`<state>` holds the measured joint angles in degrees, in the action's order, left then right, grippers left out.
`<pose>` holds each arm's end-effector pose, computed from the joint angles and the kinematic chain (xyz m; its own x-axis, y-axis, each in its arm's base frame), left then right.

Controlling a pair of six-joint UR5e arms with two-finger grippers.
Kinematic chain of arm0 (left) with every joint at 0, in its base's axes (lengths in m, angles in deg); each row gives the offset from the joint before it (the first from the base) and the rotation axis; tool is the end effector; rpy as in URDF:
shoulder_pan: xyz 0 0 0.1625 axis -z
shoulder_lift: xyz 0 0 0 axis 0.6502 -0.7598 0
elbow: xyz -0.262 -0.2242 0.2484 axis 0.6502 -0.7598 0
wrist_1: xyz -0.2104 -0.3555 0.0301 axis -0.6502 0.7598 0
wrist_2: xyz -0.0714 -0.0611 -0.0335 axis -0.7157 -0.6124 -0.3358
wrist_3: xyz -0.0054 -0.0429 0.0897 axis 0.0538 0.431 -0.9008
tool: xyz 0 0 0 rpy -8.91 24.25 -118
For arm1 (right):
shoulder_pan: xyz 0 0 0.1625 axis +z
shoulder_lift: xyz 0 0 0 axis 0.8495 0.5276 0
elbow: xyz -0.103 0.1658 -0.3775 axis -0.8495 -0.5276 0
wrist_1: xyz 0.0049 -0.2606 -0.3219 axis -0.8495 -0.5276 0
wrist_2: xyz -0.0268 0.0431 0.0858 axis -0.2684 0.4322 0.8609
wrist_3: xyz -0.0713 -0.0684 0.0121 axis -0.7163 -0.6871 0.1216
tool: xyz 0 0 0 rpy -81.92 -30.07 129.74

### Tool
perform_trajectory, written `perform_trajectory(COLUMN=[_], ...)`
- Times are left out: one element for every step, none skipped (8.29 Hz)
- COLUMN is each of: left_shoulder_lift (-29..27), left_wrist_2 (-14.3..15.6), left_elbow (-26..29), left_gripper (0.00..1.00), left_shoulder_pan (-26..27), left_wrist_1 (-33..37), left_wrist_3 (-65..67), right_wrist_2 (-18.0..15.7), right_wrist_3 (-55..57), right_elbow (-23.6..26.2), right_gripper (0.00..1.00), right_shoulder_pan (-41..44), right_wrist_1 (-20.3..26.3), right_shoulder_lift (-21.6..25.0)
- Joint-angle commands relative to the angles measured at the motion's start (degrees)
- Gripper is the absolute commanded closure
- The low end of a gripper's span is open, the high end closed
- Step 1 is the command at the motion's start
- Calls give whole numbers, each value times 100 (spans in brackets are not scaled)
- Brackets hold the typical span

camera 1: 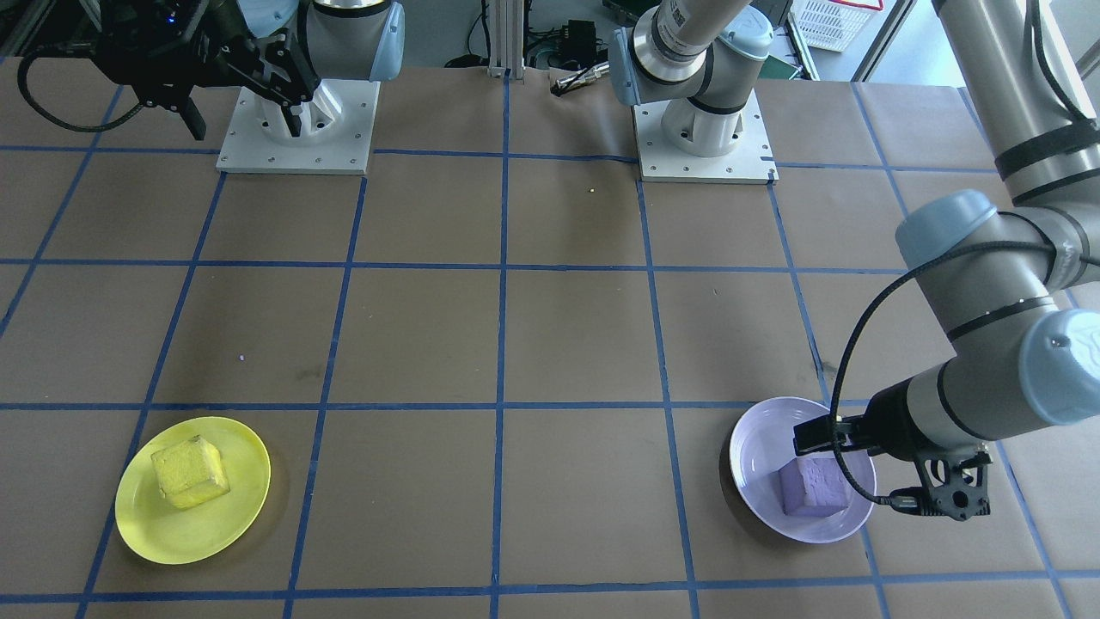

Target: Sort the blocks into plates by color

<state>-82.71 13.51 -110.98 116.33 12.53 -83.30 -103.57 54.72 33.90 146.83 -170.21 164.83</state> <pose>0.0279 -0.6770 0.3041 -0.9961 -0.0168 0.0861 -0.0084 0.9952 0.0974 0.1245 -0.4040 0.5210 -0.9974 -0.0719 -0.0036 -0.0718 0.9974 -0.0101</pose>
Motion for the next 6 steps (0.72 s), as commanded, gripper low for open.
perform_trajectory(left_shoulder_lift=[1156, 1578, 1835, 2038, 2179, 2215], left_wrist_2=[33, 50, 181, 191, 191, 174], left_elbow=[-29, -72, -90, -99, -116, -151], left_gripper=[0, 0, 0, 0, 0, 0], left_shoulder_pan=[42, 42, 51, 95, 147, 174], left_wrist_1=[882, 990, 1034, 1035, 1043, 1043], left_wrist_3=[535, 570, 597, 667, 876, 887], right_wrist_2=[1, 1, 1, 1, 1, -8], right_wrist_3=[-315, -291, -290, -299, -308, -308], right_elbow=[103, 130, 165, 166, 174, 235], right_gripper=[0, 0, 0, 0, 0, 0], right_shoulder_pan=[-7, 1, 1, 1, 10, 10], right_wrist_1=[0, 0, 0, 0, 0, -9], right_shoulder_lift=[4, 5, 13, 13, 13, 13])
